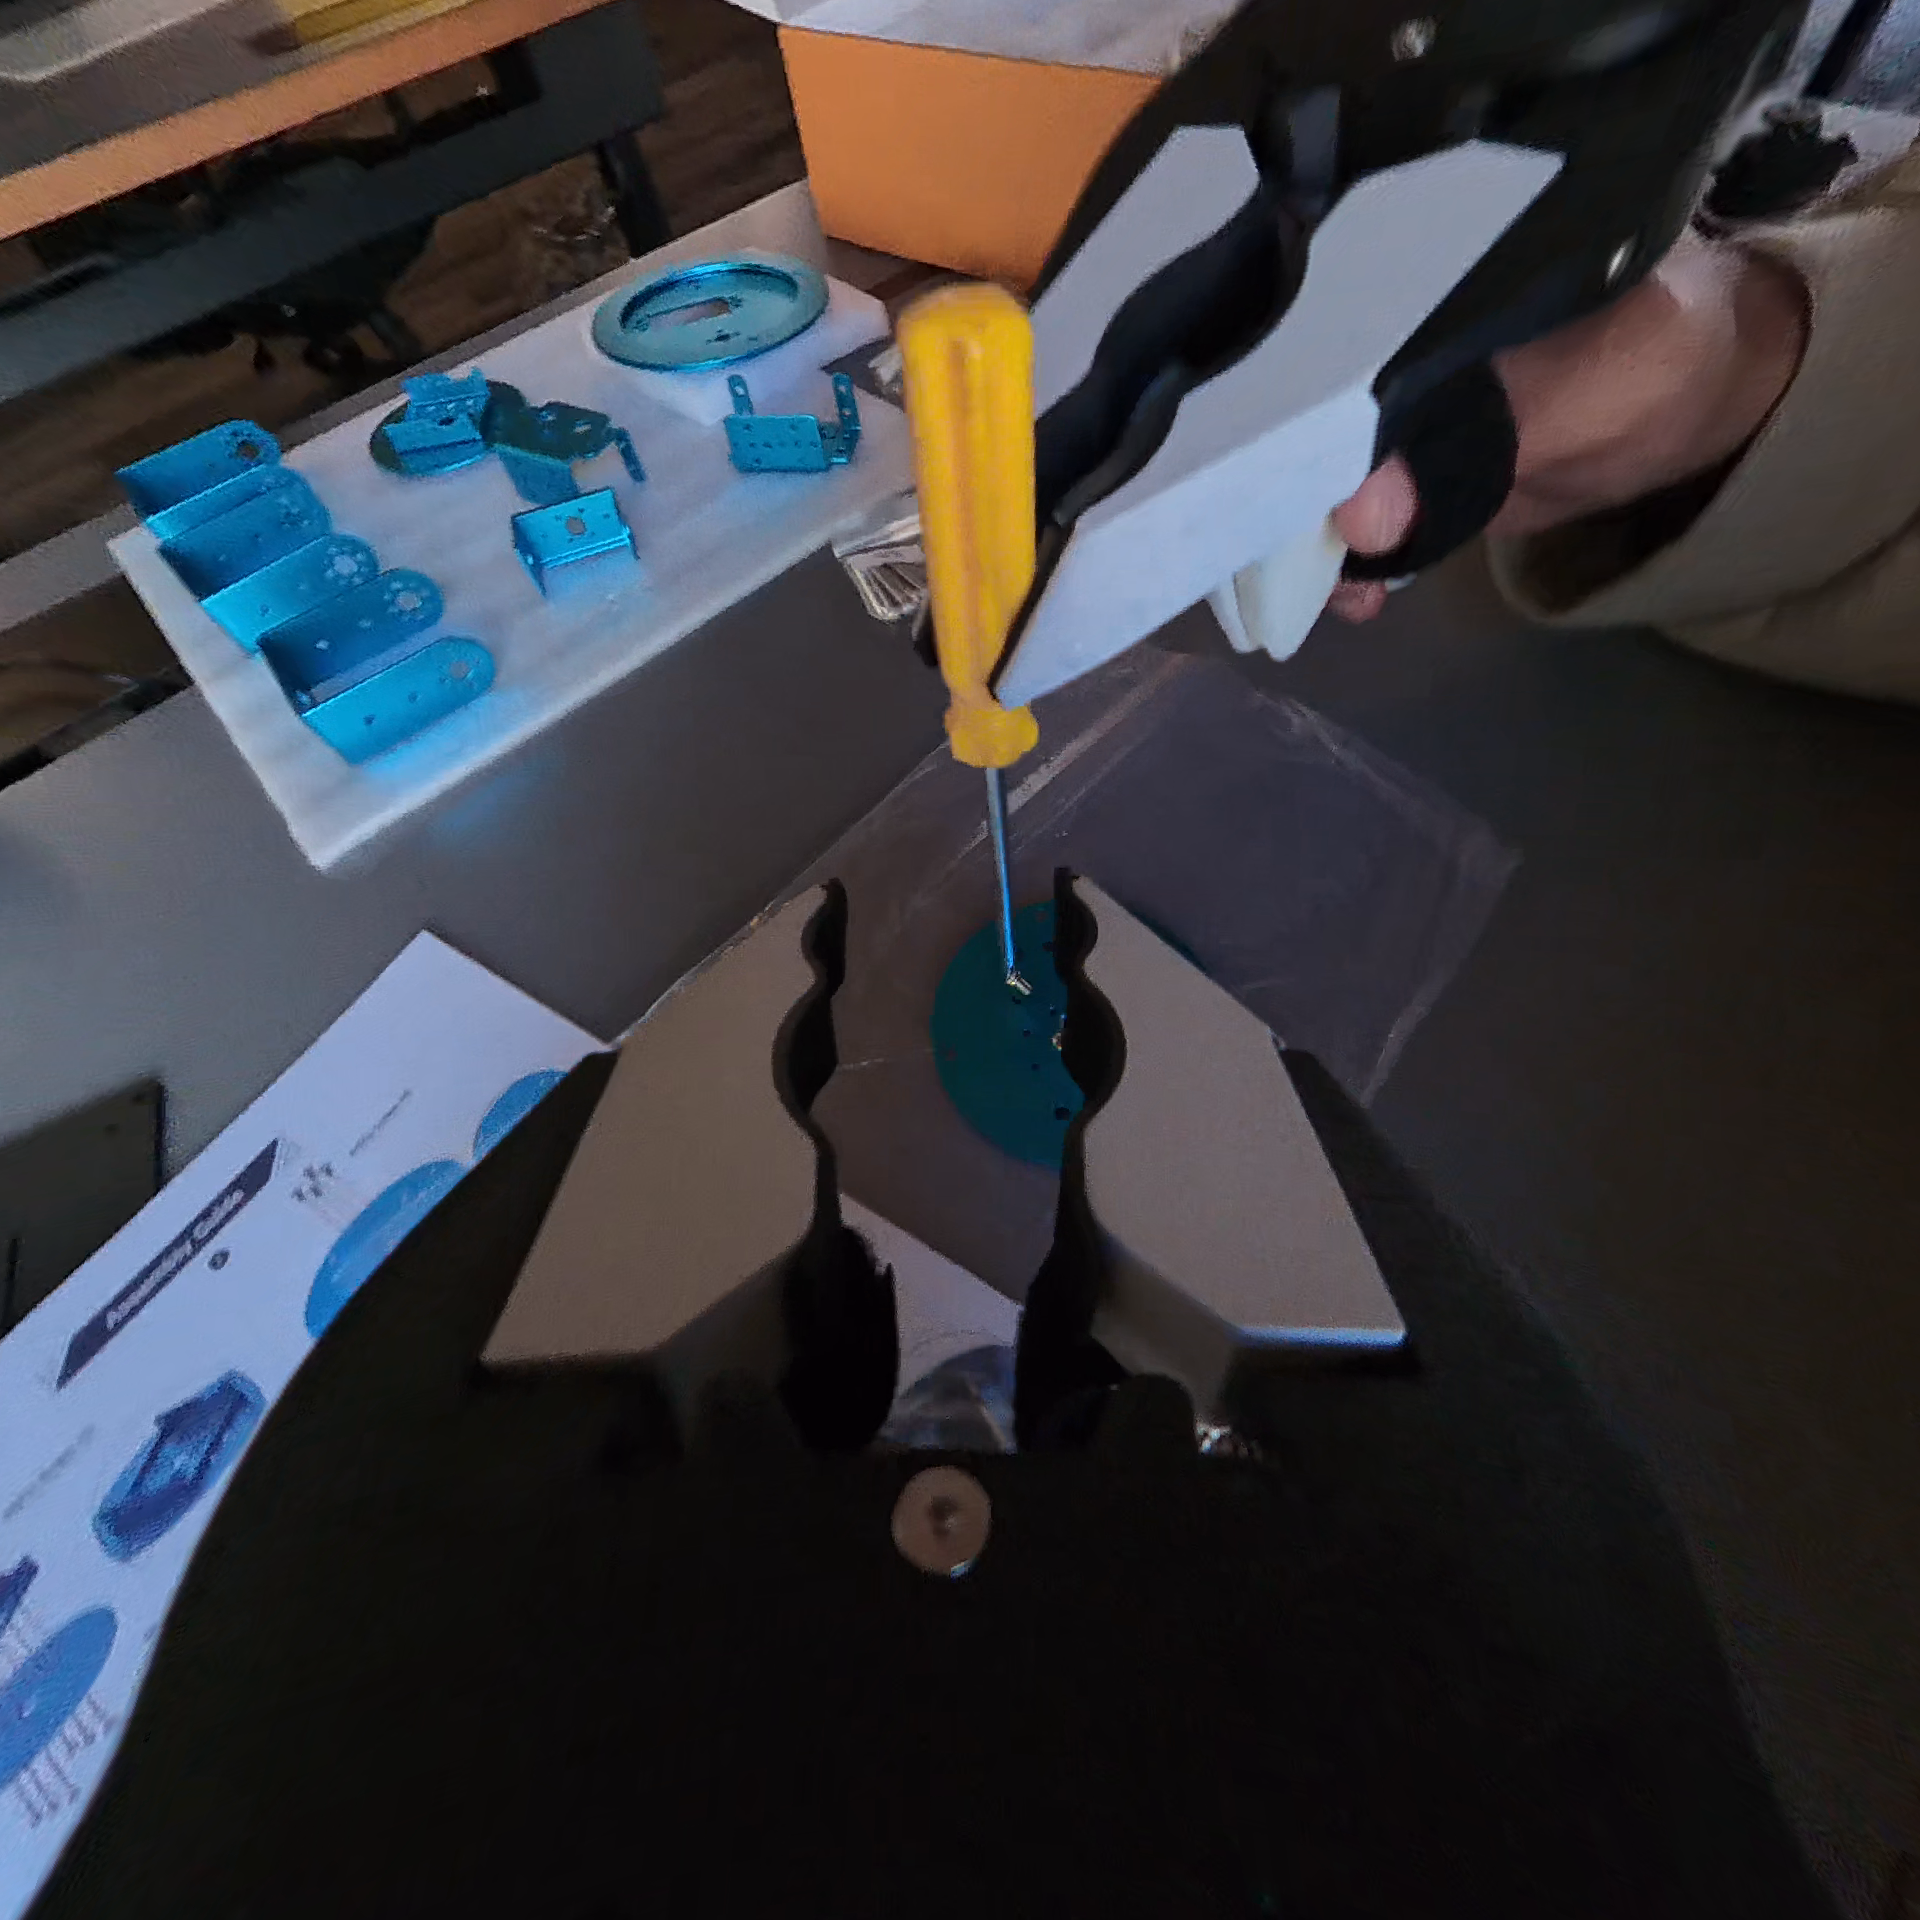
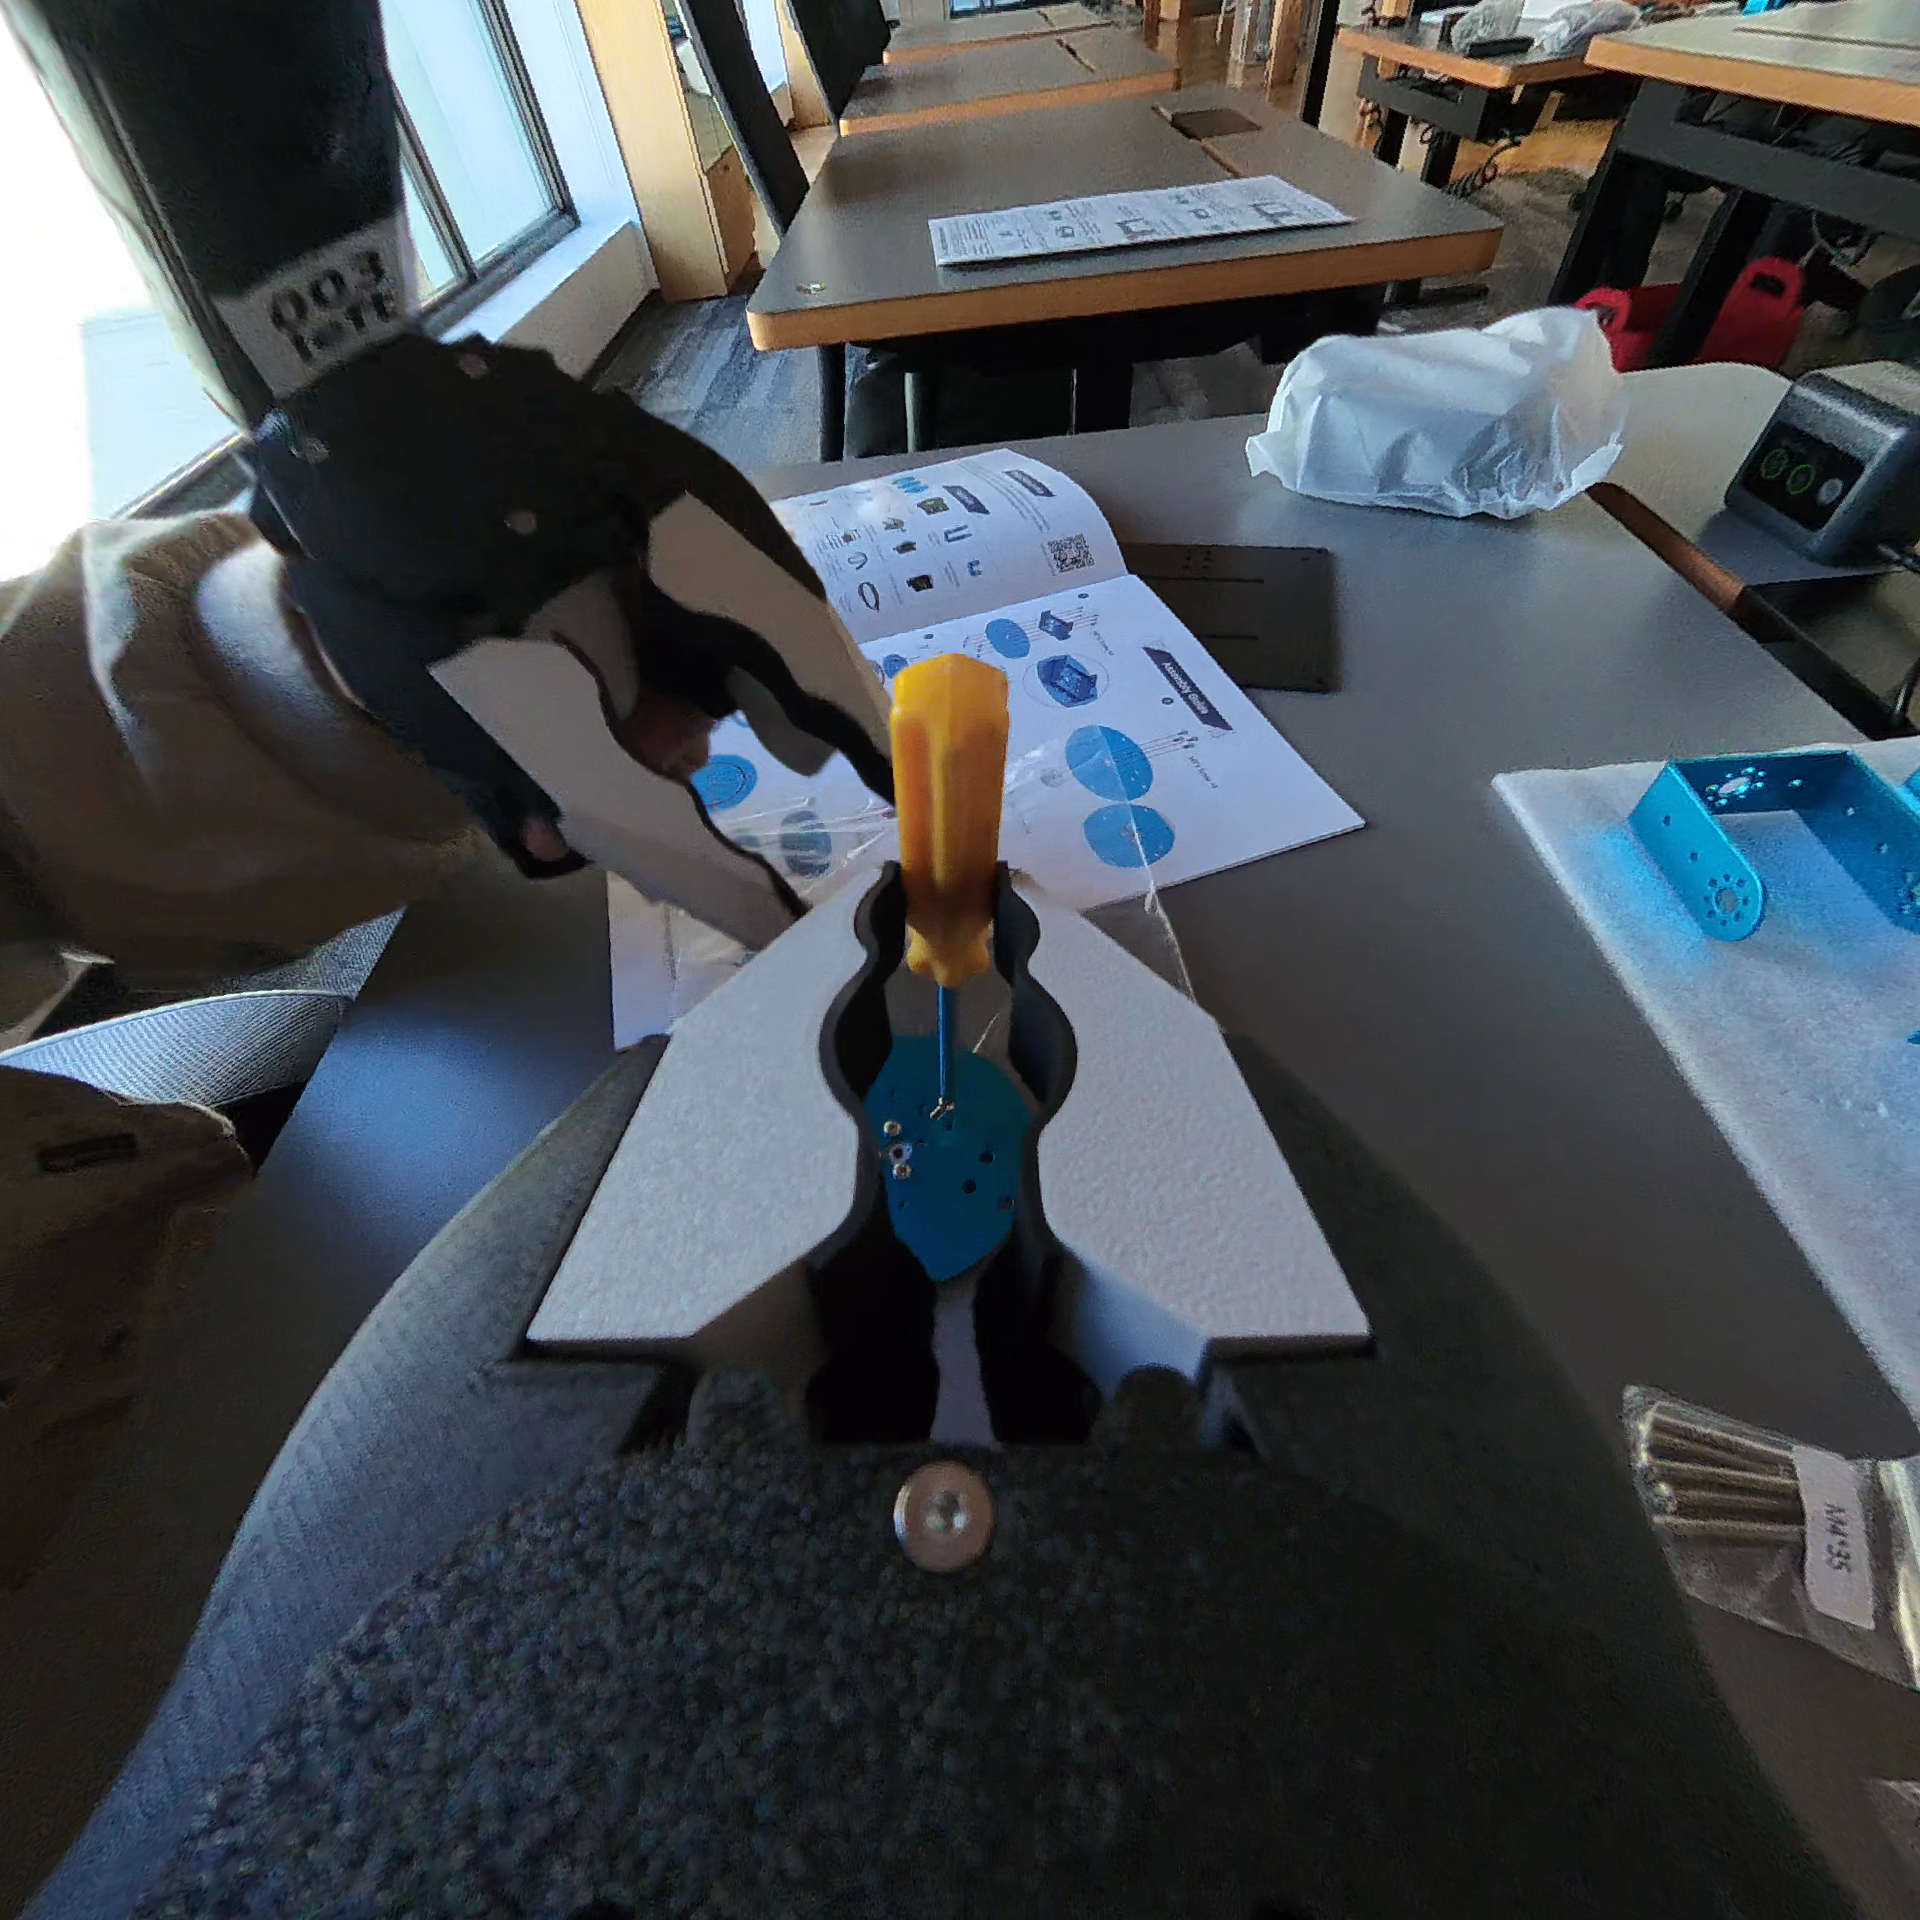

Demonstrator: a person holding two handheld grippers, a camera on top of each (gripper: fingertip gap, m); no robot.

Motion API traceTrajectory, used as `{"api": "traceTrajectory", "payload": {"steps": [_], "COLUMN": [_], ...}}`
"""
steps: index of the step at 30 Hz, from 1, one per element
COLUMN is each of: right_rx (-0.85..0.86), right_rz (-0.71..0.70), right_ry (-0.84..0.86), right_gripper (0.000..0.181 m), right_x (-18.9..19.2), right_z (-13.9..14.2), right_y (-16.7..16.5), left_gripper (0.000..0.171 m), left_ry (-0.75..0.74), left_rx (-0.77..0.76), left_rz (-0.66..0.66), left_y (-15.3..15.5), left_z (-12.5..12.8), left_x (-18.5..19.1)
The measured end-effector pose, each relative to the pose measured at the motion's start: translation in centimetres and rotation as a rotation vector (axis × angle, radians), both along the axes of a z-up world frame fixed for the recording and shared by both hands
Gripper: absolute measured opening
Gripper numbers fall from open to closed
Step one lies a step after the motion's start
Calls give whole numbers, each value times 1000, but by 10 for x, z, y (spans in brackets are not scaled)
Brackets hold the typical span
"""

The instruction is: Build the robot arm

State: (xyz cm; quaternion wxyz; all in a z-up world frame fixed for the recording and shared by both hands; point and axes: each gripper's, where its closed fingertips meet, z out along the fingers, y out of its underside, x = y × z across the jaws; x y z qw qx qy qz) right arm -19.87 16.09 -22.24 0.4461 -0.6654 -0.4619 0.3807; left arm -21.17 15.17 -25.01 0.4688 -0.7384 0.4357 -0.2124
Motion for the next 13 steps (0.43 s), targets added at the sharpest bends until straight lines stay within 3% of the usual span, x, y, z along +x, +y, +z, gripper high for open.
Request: {"api": "traceTrajectory", "payload": {"steps": [7, 13], "right_rx": [10, 2], "right_rz": [23, 20], "right_ry": [-44, -38], "right_gripper": [16, 16], "right_x": [-2, -4], "right_z": [2, -3], "right_y": [-4, -5], "left_gripper": [36, 10], "left_ry": [-139, -207], "left_rx": [-39, -28], "left_rz": [-103, -159], "left_y": [3, 0], "left_z": [1, -2], "left_x": [23, 28]}}
